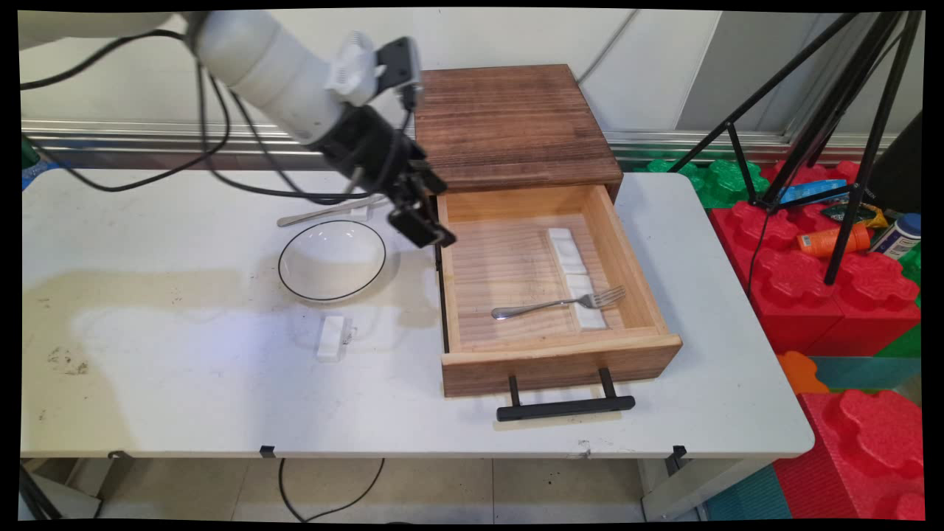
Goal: Pick up the knife from the left of the white plate
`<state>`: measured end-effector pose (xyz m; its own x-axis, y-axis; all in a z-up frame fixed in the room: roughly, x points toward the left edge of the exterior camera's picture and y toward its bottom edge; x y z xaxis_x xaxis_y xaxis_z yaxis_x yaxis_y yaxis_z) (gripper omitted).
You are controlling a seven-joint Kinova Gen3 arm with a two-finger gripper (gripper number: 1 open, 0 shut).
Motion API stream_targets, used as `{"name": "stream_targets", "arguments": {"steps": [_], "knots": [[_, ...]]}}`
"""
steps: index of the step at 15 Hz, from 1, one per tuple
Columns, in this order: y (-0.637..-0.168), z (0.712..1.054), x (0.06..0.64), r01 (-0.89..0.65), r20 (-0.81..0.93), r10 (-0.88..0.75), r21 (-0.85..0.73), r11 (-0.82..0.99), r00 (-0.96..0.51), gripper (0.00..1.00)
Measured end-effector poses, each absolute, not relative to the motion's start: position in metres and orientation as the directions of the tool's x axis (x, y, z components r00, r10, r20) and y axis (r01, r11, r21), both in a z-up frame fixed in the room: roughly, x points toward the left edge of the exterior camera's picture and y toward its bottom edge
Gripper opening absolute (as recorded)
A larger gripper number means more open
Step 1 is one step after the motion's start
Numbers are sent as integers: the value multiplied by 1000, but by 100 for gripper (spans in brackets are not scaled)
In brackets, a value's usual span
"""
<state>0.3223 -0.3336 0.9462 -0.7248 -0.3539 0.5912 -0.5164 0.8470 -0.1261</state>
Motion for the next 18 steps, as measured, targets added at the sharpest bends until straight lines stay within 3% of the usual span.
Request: {"name": "stream_targets", "arguments": {"steps": [18], "knots": [[-264,956,417,-540,556,-385,-140,830,-736,100]]}}
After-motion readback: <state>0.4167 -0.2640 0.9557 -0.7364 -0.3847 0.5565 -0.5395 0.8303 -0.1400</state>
